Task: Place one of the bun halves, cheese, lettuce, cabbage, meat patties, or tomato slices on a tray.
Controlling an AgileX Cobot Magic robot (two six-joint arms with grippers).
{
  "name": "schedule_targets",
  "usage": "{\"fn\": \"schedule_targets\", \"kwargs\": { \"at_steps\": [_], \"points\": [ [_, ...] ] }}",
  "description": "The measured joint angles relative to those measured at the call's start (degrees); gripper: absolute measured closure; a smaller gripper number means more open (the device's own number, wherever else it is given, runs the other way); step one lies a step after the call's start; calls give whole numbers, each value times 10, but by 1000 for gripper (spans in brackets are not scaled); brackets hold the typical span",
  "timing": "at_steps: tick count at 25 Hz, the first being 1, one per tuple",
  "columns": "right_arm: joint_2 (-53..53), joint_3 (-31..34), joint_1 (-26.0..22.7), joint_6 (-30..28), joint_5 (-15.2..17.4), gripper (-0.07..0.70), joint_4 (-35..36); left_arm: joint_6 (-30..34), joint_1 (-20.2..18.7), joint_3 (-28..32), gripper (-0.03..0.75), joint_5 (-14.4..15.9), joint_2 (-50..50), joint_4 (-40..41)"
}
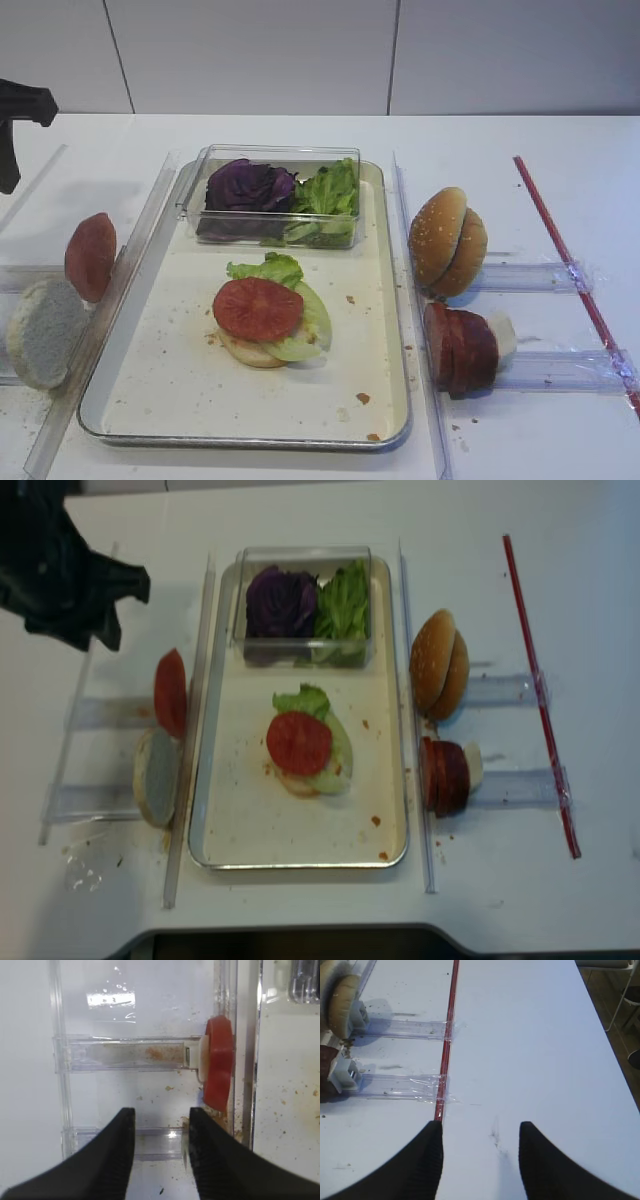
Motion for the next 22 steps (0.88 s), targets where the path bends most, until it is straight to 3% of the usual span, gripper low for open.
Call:
{"fn": "schedule_targets", "kwargs": {
  "at_steps": [11,22],
  "points": [
    [0,0,0,0,0,258,0,18,2,41,459,0,-62,-31],
    [0,0,0,0,0,258,0,21,2,166,459,5,-253,-29]
  ]
}}
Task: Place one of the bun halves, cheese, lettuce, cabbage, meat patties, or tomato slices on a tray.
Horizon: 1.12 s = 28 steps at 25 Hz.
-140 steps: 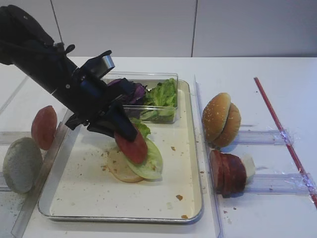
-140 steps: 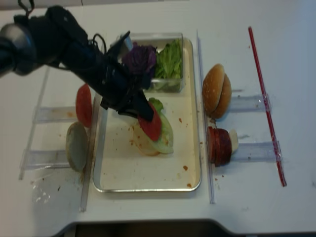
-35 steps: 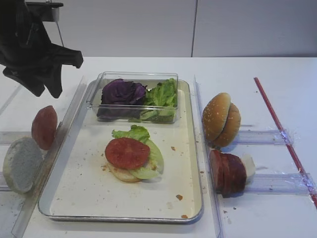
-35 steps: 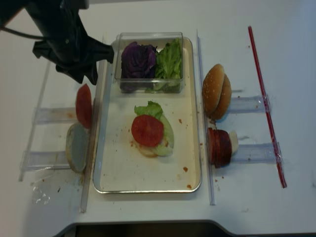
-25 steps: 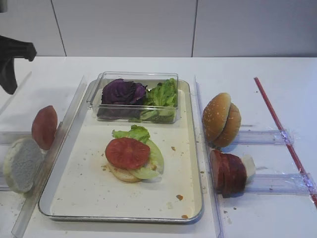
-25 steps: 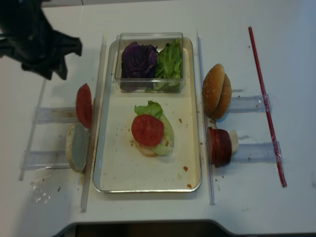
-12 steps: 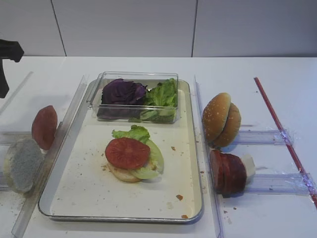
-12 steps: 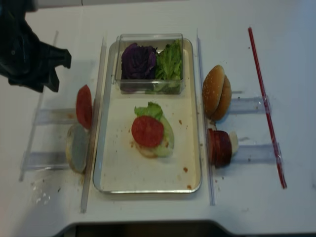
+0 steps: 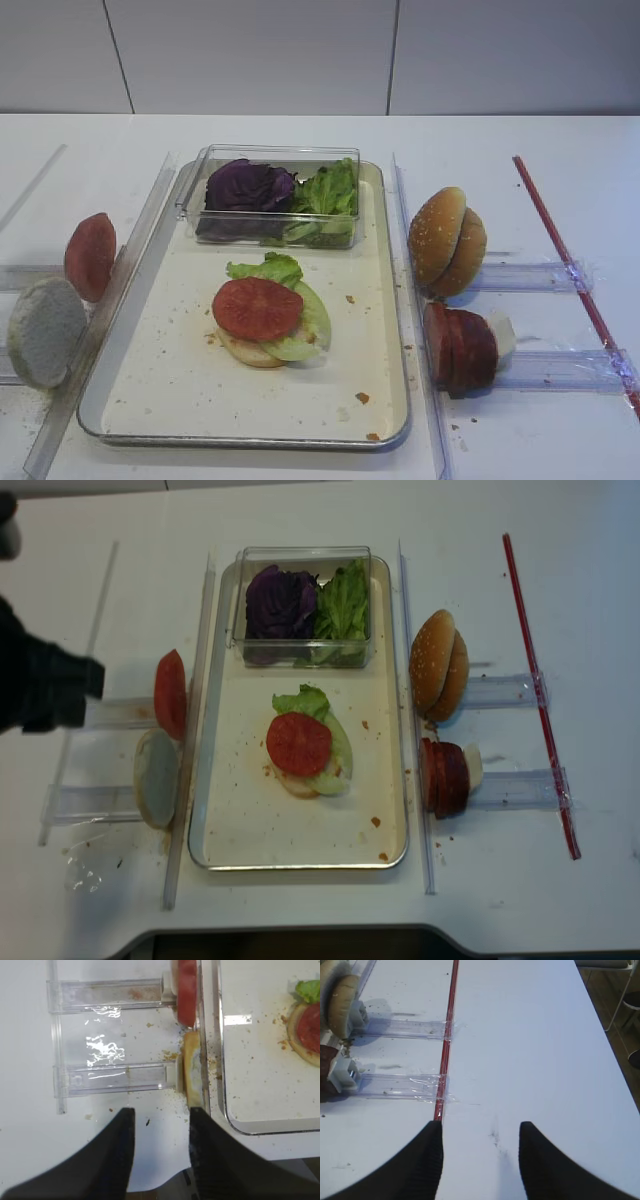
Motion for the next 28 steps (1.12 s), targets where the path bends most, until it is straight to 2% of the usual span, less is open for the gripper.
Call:
{"fn": "schedule_targets", "kwargs": {
  "at_steps": [10,17,28],
  "points": [
    [0,0,0,0,0,258,0,0,0,84,459,6,-160,12],
    [0,0,0,0,0,258,0,3,0,127,459,9,-241,15],
    [0,0,0,0,0,258,0,9,0,227,460,10,-375,17]
  ]
}}
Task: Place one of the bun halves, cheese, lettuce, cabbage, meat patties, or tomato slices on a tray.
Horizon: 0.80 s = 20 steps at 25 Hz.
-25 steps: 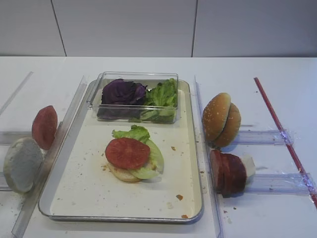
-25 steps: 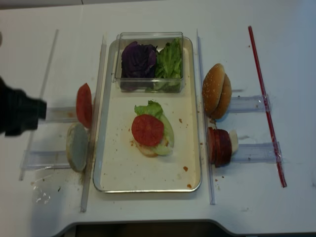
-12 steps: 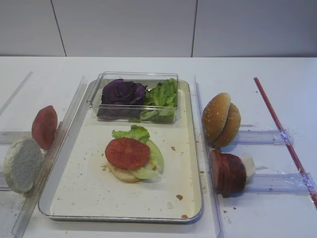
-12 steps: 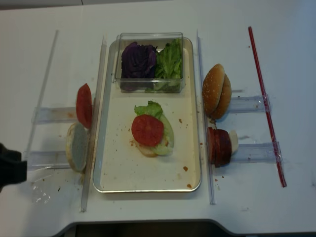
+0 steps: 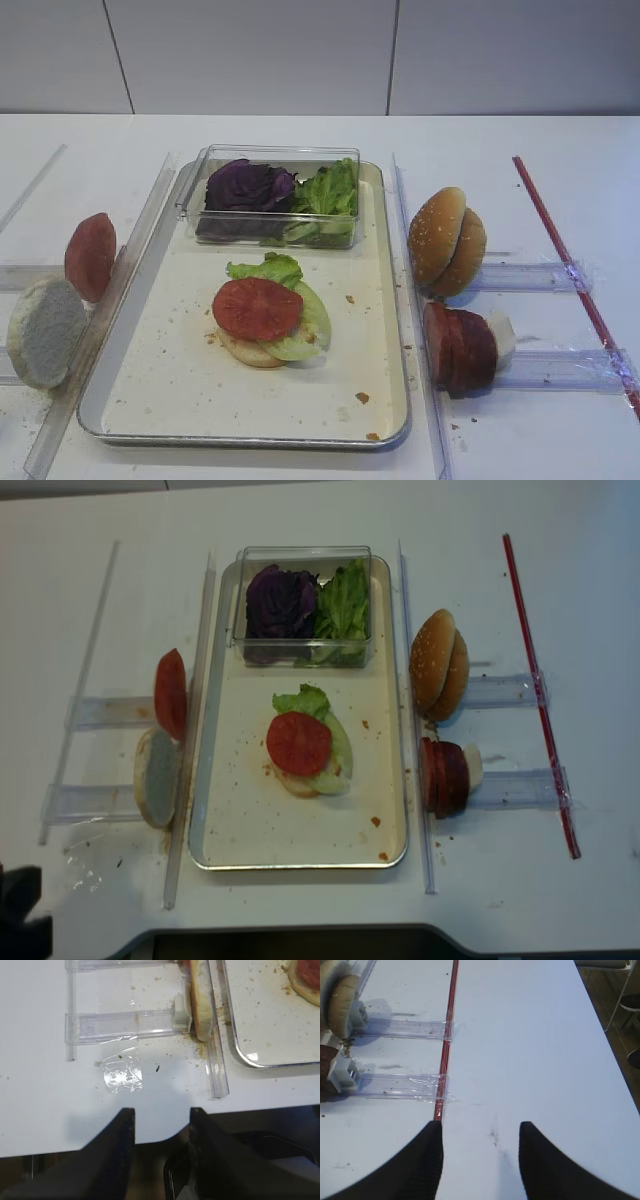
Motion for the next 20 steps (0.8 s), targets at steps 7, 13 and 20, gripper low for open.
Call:
{"fn": "schedule_targets", "kwargs": {
  "at_steps": [7,13,20],
  "points": [
    [0,0,0,0,0,258,0,5,0,56,463,-37,-96,0],
    [0,0,0,0,0,258,0,5,0,92,470,-58,-192,0],
    [0,0,0,0,0,258,0,5,0,97,471,-56,-252,0]
  ]
}}
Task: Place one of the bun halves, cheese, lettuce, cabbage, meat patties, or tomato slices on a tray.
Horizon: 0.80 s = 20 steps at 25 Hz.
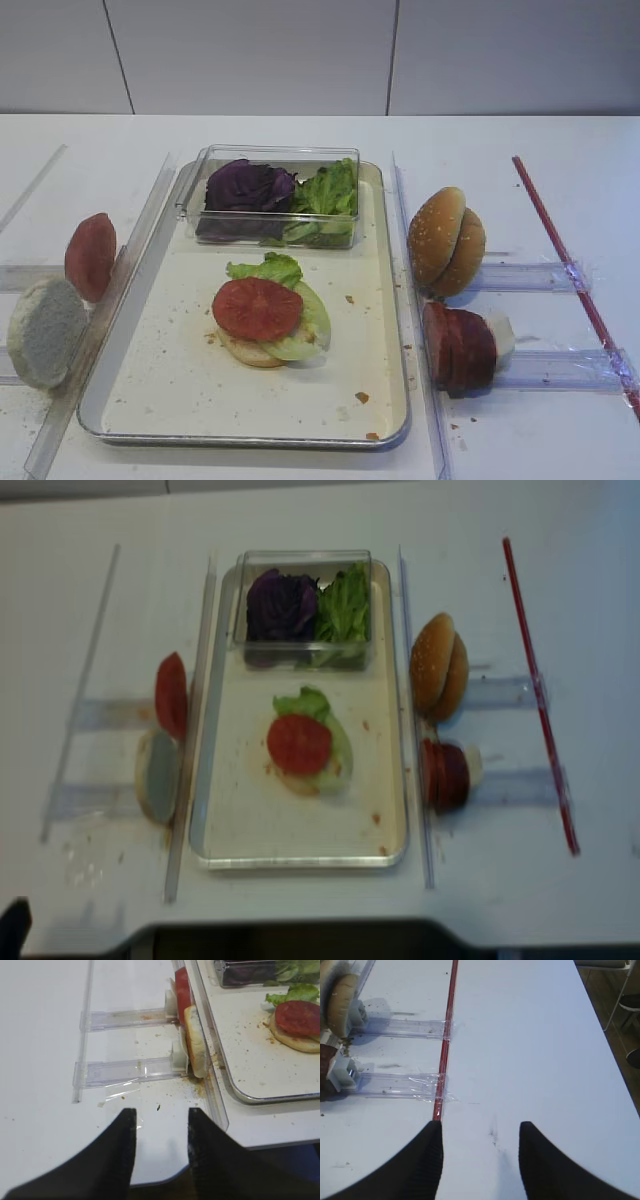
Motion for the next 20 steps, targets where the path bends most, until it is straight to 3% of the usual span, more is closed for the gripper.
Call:
{"fn": "schedule_targets", "kwargs": {
  "at_steps": [20],
  "points": [
    [0,0,0,-1,0,258,-1,0,1,9,480,4,0,0]
  ]
}}
